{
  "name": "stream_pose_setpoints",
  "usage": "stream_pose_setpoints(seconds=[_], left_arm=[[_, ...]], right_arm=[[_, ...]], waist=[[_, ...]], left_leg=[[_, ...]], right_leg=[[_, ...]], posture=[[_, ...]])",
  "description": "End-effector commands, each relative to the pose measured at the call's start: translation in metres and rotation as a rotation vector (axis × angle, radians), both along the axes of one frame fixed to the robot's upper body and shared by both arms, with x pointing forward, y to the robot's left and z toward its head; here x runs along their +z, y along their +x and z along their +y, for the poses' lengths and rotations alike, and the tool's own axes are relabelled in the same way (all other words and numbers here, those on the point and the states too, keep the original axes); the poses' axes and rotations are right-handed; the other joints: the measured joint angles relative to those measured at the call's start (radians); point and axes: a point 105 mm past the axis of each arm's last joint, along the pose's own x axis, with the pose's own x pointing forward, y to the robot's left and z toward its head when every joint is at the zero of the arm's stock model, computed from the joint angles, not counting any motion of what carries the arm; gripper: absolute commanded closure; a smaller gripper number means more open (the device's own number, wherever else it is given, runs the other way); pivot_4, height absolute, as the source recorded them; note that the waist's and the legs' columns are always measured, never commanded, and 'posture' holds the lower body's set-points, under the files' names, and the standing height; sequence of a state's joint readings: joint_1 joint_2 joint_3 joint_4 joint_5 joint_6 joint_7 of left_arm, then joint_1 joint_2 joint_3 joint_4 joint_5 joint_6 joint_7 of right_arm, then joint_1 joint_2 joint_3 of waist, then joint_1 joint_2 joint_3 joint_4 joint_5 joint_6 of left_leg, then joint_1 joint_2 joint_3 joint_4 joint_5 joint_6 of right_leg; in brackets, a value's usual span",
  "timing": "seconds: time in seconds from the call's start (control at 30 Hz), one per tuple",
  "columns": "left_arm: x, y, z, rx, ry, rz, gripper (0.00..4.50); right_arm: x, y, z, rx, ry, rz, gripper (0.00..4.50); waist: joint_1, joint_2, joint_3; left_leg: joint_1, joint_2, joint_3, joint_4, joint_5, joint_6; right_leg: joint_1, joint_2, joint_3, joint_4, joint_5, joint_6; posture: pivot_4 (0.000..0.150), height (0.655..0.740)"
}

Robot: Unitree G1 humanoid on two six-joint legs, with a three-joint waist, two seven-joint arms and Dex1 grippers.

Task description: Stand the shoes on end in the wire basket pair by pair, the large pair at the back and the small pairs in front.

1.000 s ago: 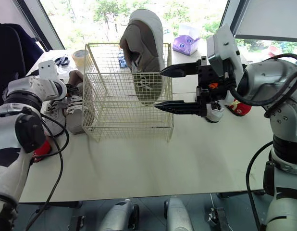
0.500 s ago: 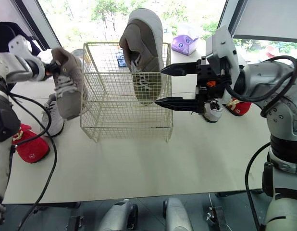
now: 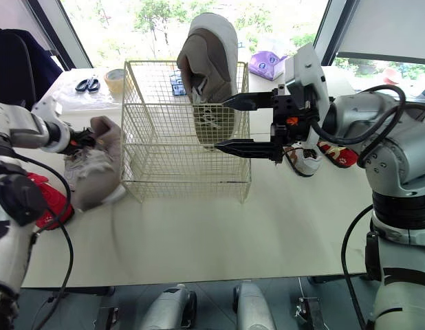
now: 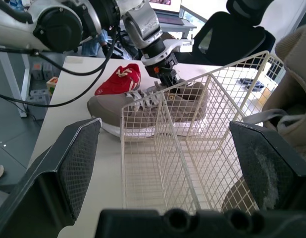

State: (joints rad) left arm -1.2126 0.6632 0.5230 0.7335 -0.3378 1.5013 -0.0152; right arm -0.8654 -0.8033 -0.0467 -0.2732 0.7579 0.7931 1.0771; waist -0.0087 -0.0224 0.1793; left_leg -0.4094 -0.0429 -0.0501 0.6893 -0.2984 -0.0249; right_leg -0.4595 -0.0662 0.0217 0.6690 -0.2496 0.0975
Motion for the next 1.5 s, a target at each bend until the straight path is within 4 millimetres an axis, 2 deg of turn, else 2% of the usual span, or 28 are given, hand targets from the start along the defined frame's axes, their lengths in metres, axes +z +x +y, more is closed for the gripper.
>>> stream_pose_setpoints(seconds=[0.03, 0.17, 0.4, 0.53, 0.6, 0.73, 0.83, 0.97, 1.07, 1.17, 1.33, 1.5], left_arm=[[-0.009, -0.004, -0.002, -0.008, 0.049, 0.021, 2.82], [0.000, -0.005, 0.005, 0.029, 0.073, -0.009, 1.10], [0.021, -0.013, 0.011, 0.039, 0.109, -0.036, 1.10], [0.018, -0.016, 0.009, 0.004, 0.129, -0.033, 1.10], [0.013, -0.018, 0.009, -0.006, 0.132, -0.024, 1.10], [0.000, -0.024, 0.010, -0.027, 0.125, -0.001, 1.10], [-0.003, -0.027, 0.010, -0.047, 0.122, 0.001, 1.10], [0.016, -0.034, 0.017, -0.060, 0.177, -0.063, 1.10], [0.033, -0.045, 0.010, -0.192, 0.207, -0.164, 1.10], [0.040, -0.053, 0.008, -0.257, 0.232, -0.251, 1.10], [0.042, -0.059, 0.033, -0.223, 0.271, -0.435, 1.10], [0.020, -0.091, 0.021, -0.341, 0.111, -0.476, 1.10]], right_arm=[[0.011, -0.003, -0.001, -0.010, 0.015, -0.060, 0.00], [0.009, -0.004, -0.003, -0.029, 0.019, -0.054, 0.00], [0.007, -0.004, -0.006, -0.050, 0.020, -0.054, 0.00], [0.005, -0.008, -0.008, -0.045, 0.012, -0.044, 0.00], [0.006, -0.017, -0.011, -0.023, -0.004, -0.027, 0.00], [0.018, -0.048, -0.020, 0.055, -0.028, 0.061, 0.00], [0.016, -0.058, -0.024, 0.052, -0.076, 0.092, 0.00], [0.005, -0.053, -0.028, 0.003, -0.134, 0.088, 0.00], [0.003, -0.051, -0.026, 0.005, -0.125, 0.081, 0.00], [0.003, -0.050, -0.025, 0.011, -0.118, 0.077, 0.00], [0.002, -0.042, -0.024, 0.011, -0.104, 0.074, 0.00], [-0.002, -0.039, -0.024, 0.018, -0.115, 0.080, 0.00]], waist=[[-0.001, 0.000, 0.000], [-0.003, 0.000, 0.000], [-0.005, 0.000, 0.000], [-0.005, 0.000, 0.000], [-0.004, 0.000, 0.000], [-0.002, 0.000, 0.000], [-0.007, -0.001, 0.000], [-0.009, -0.001, -0.001], [-0.009, -0.001, -0.001], [-0.006, -0.001, -0.001], [-0.003, -0.001, -0.001], [-0.005, -0.001, -0.001]], left_leg=[[0.000, 0.000, 0.000, 0.000, 0.000, 0.000], [0.000, 0.000, 0.000, 0.000, 0.000, 0.000], [0.000, 0.000, 0.000, 0.000, 0.000, 0.000], [0.000, 0.001, 0.000, 0.000, 0.000, 0.000], [0.000, 0.001, 0.000, 0.000, 0.000, 0.000], [0.000, 0.000, 0.000, 0.000, 0.000, 0.000], [0.000, 0.001, -0.001, 0.000, 0.000, 0.000], [0.001, 0.001, -0.001, -0.001, 0.000, 0.000], [0.000, 0.001, 0.000, -0.001, 0.000, 0.000], [0.000, 0.001, 0.001, -0.002, 0.000, 0.000], [0.001, 0.001, 0.001, -0.002, 0.000, 0.000], [0.001, 0.002, 0.001, -0.003, 0.000, 0.000]], right_leg=[[0.000, 0.000, 0.000, 0.000, 0.000, 0.000], [0.000, 0.000, 0.000, 0.000, 0.000, 0.000], [0.000, 0.000, 0.000, 0.000, 0.000, 0.000], [-0.001, 0.000, 0.000, 0.000, 0.000, 0.000], [0.000, 0.000, 0.001, 0.000, 0.000, 0.000], [0.000, -0.001, 0.001, -0.001, 0.000, 0.000], [0.000, -0.001, 0.001, -0.002, 0.000, 0.000], [0.000, -0.001, 0.002, -0.002, 0.000, 0.000], [0.000, -0.001, 0.002, -0.002, 0.000, 0.000], [-0.001, -0.001, 0.003, -0.003, 0.000, 0.000], [0.001, -0.001, 0.002, -0.004, 0.000, -0.001], [0.001, -0.001, 0.003, -0.005, 0.000, -0.001]], posture=[[0.150, 0.7400], [0.150, 0.7400], [0.150, 0.7400], [0.150, 0.7400], [0.150, 0.7400], [0.150, 0.7400], [0.150, 0.7400], [0.150, 0.7400], [0.150, 0.7400], [0.150, 0.7400], [0.150, 0.7400], [0.150, 0.7400]])
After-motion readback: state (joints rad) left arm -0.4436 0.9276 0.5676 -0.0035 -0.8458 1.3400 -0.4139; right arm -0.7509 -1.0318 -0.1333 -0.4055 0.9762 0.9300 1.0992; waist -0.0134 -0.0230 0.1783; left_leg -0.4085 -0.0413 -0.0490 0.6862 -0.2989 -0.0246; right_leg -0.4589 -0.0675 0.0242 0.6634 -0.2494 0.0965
